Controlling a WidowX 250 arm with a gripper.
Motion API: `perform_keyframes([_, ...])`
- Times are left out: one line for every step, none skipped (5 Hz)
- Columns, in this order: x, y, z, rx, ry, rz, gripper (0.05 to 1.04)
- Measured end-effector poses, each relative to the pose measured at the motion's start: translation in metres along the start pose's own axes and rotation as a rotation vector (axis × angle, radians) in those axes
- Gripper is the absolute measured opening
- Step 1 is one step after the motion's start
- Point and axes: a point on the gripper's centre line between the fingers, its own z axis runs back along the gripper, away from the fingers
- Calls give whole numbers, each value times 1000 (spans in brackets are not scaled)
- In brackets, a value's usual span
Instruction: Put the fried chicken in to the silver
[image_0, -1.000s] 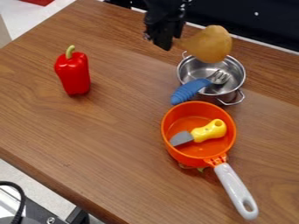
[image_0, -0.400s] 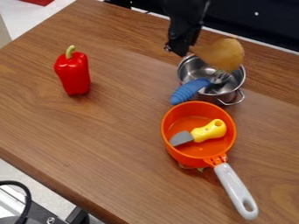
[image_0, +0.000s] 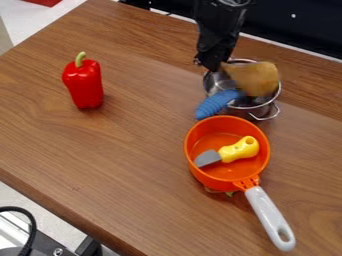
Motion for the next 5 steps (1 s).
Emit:
perform_keyframes([3, 5, 6, -13, 4, -5, 769])
perform_keyframes([9, 9, 17, -41, 25, -17, 982])
perform_keyframes([11, 14, 26, -57, 43, -63, 995])
perform_keyframes([10, 22, 34, -73, 56, -151, 995])
perform_keyframes([9, 25, 35, -80, 119, -321, 995])
